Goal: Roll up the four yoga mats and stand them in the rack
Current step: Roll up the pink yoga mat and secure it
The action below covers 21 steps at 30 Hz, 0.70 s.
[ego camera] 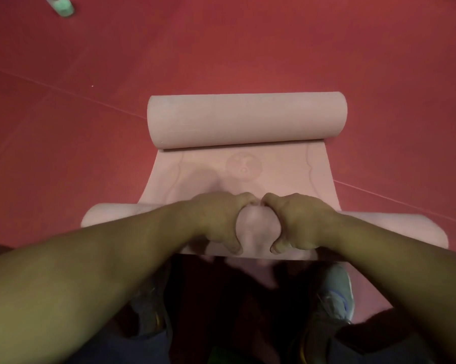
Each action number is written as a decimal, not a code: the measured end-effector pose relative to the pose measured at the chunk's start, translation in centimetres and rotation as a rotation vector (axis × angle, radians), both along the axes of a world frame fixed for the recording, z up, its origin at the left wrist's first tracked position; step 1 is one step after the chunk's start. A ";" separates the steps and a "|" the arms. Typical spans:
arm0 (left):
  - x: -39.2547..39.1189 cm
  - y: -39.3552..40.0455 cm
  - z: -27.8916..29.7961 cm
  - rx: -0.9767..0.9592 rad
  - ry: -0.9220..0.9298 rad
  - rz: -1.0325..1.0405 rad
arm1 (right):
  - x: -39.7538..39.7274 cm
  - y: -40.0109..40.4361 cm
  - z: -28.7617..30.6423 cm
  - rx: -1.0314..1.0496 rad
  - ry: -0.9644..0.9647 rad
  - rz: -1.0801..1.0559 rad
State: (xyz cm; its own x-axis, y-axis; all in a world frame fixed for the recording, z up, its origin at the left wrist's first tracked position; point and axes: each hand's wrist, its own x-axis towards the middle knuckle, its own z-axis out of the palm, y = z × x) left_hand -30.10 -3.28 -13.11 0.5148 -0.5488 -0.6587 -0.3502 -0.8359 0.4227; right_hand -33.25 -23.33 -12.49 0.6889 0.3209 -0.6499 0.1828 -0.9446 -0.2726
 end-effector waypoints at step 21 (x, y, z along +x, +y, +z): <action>-2.2 -1.0 0.0 0.060 -0.234 -0.066 | 0.0 -0.7 -0.1 0.129 0.095 -0.070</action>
State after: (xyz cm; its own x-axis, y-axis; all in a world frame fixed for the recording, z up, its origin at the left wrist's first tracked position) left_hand -32.25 -4.32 -13.09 0.6211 -0.5500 -0.5583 -0.4877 -0.8289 0.2740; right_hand -33.25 -24.00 -12.59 0.6501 0.3590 -0.6697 0.0856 -0.9103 -0.4049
